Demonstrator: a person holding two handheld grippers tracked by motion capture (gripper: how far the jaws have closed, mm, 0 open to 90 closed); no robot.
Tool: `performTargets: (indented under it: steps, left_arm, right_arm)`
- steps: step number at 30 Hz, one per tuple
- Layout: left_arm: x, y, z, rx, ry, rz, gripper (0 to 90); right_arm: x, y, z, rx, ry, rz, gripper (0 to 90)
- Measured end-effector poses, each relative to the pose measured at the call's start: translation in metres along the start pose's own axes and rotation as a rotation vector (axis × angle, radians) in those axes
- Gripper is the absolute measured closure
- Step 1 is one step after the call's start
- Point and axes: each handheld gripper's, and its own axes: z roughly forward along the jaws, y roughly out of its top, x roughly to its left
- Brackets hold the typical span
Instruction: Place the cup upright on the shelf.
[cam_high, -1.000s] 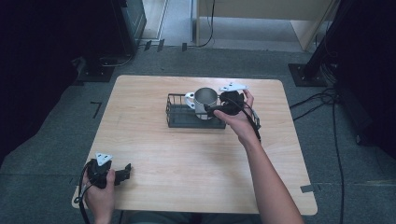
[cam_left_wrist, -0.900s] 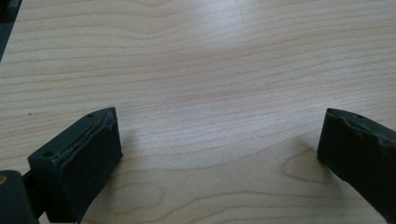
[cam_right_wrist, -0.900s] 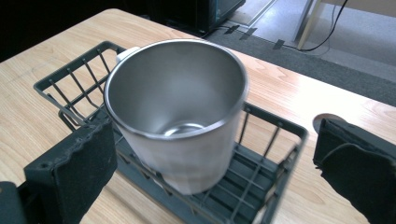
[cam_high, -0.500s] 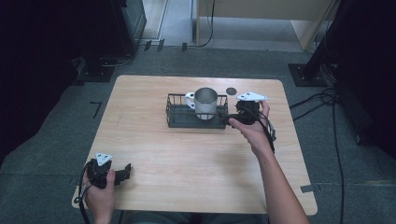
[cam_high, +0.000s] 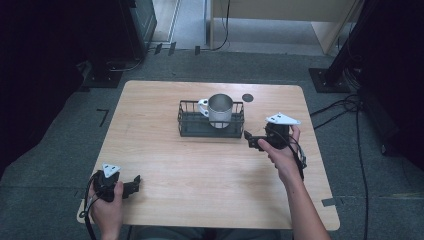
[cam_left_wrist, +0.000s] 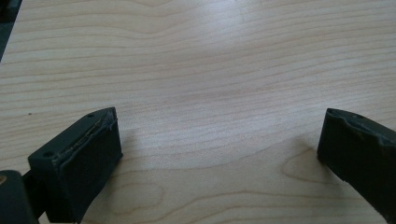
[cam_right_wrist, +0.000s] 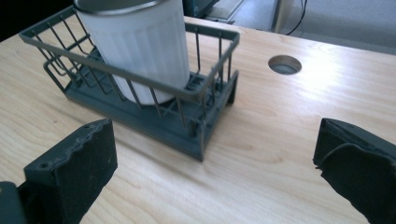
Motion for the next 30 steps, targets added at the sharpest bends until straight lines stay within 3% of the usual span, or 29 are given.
performTargets:
  steps: [16, 30]
  left_arm:
    - [0.000, 0.000, 0.000, -0.001, 0.000, 0.000, 0.0]
    - [0.000, 0.000, 0.000, -0.001, 0.000, 0.000, 0.0]
  right_arm:
    - [-0.017, -0.050, -0.036, 0.011, -0.061, 0.058, 0.0]
    - [-0.037, -0.094, -0.051, 0.053, -0.116, 0.126, 0.0]
